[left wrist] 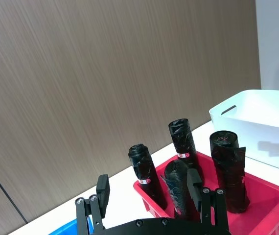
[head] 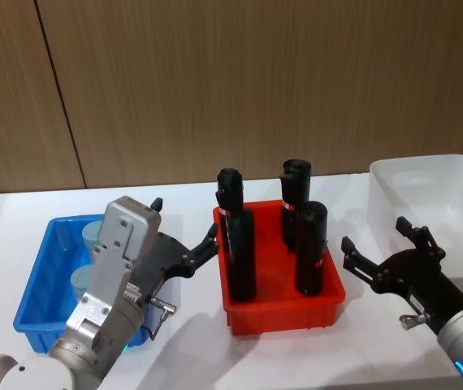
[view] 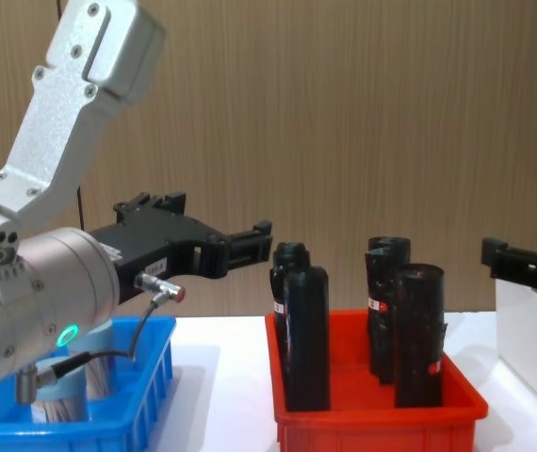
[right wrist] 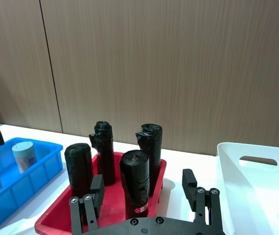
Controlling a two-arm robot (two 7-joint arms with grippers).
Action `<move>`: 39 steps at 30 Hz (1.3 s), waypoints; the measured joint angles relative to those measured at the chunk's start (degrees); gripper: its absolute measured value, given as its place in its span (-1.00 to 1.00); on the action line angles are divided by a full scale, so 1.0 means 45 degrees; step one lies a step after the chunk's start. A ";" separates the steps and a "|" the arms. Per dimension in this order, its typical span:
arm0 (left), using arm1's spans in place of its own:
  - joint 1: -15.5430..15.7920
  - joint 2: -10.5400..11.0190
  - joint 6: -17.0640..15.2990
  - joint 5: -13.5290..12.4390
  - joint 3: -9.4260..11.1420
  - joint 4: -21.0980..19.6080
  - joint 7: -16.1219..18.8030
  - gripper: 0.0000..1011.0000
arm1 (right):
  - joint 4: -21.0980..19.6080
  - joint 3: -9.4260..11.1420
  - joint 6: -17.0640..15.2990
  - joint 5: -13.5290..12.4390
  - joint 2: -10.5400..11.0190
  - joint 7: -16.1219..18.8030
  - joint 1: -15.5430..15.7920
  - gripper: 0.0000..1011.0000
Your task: Pick the cotton swabs from the blue box and place them into the white box.
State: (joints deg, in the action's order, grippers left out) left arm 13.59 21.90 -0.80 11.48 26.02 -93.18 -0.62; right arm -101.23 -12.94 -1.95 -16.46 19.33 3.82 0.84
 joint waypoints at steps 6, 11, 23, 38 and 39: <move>0.0001 0.0000 0.0000 0.0000 0.0000 0.0000 -0.0001 0.98 | 0.0001 0.0000 0.0000 -0.0001 0.0001 0.0000 0.0000 0.98; 0.0000 0.0000 0.0000 0.0000 0.0000 0.0000 0.0000 0.98 | 0.0001 0.0000 0.0000 0.0000 0.0001 0.0000 0.0000 0.98; 0.0000 -0.0001 0.0000 0.0000 0.0000 0.0000 0.0000 0.98 | 0.0001 0.0000 0.0000 0.0000 0.0000 0.0001 0.0000 0.98; 0.0000 0.0000 0.0000 0.0000 0.0000 0.0000 0.0000 0.98 | 0.0000 0.0000 0.0000 0.0000 0.0001 0.0000 0.0000 0.98; 0.0000 0.0000 0.0000 0.0000 0.0000 0.0000 -0.0001 0.98 | 0.0000 0.0000 0.0000 0.0000 0.0001 0.0000 0.0000 0.98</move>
State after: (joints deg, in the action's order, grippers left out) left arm 13.59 21.89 -0.80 11.48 26.02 -93.18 -0.63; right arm -101.23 -12.94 -1.95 -16.47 19.34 3.83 0.84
